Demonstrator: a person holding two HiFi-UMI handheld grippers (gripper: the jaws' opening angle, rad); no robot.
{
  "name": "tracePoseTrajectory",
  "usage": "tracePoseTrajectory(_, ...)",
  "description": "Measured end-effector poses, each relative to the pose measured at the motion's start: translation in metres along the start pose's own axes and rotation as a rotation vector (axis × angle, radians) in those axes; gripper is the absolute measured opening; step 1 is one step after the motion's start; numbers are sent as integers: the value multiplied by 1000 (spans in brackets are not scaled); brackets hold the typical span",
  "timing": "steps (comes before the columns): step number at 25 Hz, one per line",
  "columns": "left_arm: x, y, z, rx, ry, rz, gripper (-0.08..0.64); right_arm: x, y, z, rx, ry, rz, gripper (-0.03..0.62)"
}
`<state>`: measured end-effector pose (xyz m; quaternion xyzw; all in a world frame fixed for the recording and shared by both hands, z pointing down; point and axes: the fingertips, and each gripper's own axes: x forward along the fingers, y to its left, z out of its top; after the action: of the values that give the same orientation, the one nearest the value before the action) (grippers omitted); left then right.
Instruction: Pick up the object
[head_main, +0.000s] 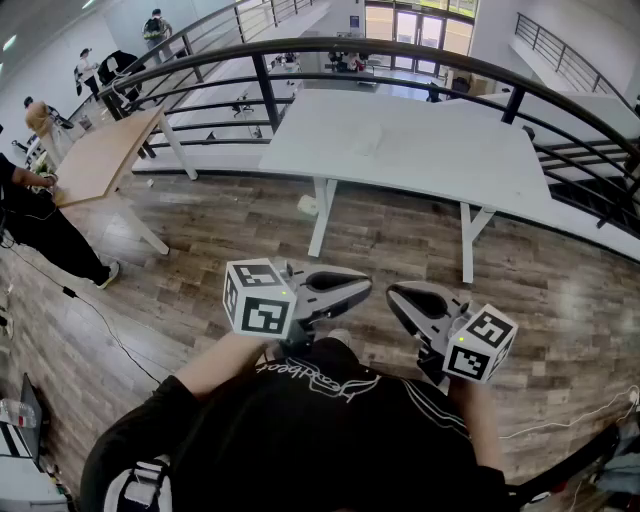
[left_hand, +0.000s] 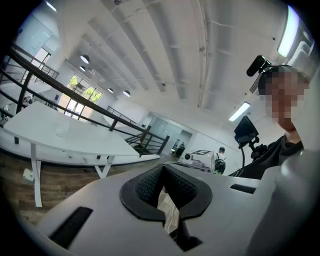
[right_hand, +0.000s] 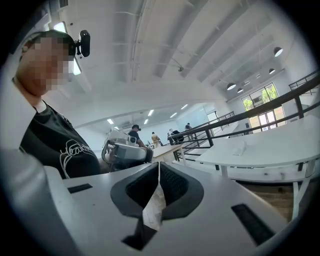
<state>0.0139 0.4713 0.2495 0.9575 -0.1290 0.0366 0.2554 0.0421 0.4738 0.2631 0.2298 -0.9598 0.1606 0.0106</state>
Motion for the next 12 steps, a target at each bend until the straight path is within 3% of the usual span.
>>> tracePoseTrajectory(12, 4, 13, 11, 8, -25, 5, 6, -4, -16, 6, 45, -19, 5, 21)
